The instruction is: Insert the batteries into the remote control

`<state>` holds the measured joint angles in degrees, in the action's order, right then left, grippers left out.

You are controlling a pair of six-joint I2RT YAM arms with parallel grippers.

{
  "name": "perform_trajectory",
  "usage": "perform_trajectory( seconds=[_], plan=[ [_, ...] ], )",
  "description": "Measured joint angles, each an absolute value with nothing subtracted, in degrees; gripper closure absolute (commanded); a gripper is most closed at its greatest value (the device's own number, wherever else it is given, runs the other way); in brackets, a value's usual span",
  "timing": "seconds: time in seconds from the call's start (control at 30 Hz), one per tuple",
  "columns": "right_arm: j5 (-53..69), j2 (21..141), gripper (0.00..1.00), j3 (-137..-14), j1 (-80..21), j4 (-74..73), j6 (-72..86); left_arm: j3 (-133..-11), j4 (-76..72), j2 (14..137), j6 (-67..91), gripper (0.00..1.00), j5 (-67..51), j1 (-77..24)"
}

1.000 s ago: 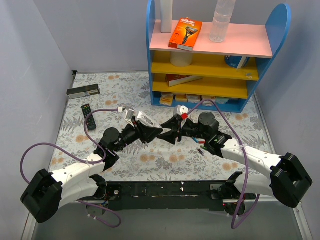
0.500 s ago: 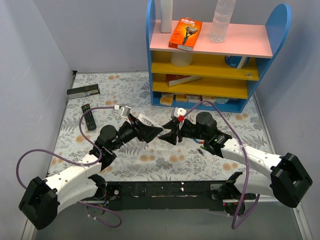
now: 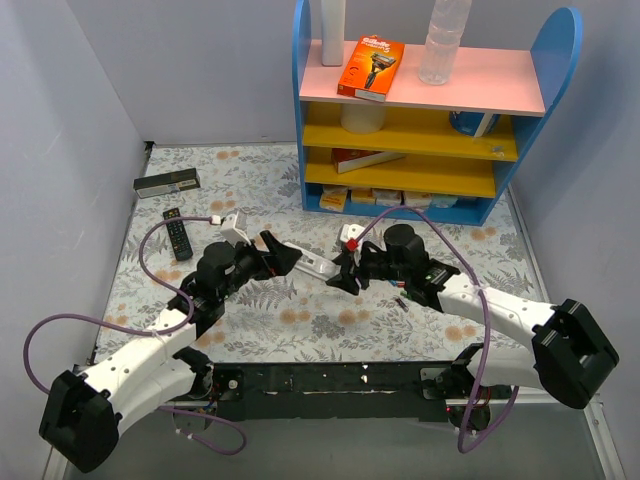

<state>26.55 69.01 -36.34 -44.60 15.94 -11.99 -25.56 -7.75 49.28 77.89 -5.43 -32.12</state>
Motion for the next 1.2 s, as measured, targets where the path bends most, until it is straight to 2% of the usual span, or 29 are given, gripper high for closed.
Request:
perform_trajectory(
  seconds=[0.27, 0.4, 0.67, 0.87, 1.2],
  plan=[
    [27.1, 74.8, 0.99, -36.3, -44.6, 12.4, -15.3, -25.5, 1.4, 46.0, 76.1, 0.02, 2.5, -30.9],
    [27.3, 76.9, 0.99, -36.3, -44.6, 10.3, -17.6, -26.2, 2.2, 45.3, 68.6, 0.02, -0.8, -29.8],
    [29.4, 77.0, 0.99, -41.5, -44.6, 3.0, -24.0, -43.0, 12.6, 57.4, 39.9, 0.02, -26.6, -26.3],
    [30.2, 73.2, 0.99, -44.2, -45.3, -2.8, -29.8, -57.8, 28.1, 70.8, 19.9, 0.02, -42.5, -24.3],
    [27.5, 68.4, 0.99, -48.0, -48.7, -8.3, -37.2, -69.6, 44.4, 89.0, 7.9, 0.09, -61.2, -23.9]
  ],
)
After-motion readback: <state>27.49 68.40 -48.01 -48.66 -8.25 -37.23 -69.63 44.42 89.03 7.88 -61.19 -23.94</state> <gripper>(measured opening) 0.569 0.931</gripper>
